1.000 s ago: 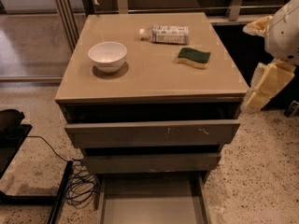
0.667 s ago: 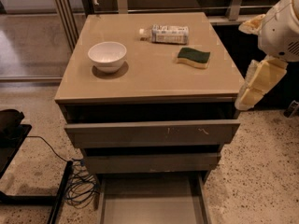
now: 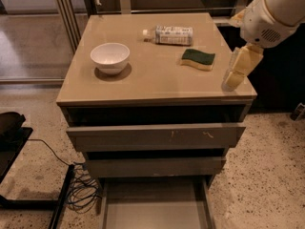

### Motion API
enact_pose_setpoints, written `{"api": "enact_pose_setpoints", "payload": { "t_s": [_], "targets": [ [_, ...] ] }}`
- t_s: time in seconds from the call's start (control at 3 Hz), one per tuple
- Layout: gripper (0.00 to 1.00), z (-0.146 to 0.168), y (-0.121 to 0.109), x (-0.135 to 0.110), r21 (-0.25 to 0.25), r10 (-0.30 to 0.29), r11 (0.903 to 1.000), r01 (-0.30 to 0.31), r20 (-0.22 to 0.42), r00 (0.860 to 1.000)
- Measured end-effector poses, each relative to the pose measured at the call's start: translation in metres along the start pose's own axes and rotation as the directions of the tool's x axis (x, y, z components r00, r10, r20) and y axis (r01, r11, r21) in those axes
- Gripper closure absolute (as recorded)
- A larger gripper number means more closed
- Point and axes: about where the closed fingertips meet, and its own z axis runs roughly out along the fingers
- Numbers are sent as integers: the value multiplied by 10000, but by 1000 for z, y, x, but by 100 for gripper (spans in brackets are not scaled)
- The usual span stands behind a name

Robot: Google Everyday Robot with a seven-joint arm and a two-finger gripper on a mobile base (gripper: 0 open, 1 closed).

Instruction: Place sponge into bottom drawer

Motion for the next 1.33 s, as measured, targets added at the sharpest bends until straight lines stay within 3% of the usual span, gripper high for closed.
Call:
{"api": "enact_pose_setpoints", "payload": {
  "t_s": [0.33, 0.67, 1.0, 1.33],
  "targets": [
    [0, 25, -33, 1, 94, 204, 9997, -210, 617, 9979],
    [0, 51, -60, 1, 252, -27, 9997, -17, 1733, 9849],
    [0, 78, -81, -3, 322, -618, 9980, 552, 2695, 9610],
    [0, 103, -99, -8, 369, -959, 9954, 888, 3073, 9468]
  ]
}}
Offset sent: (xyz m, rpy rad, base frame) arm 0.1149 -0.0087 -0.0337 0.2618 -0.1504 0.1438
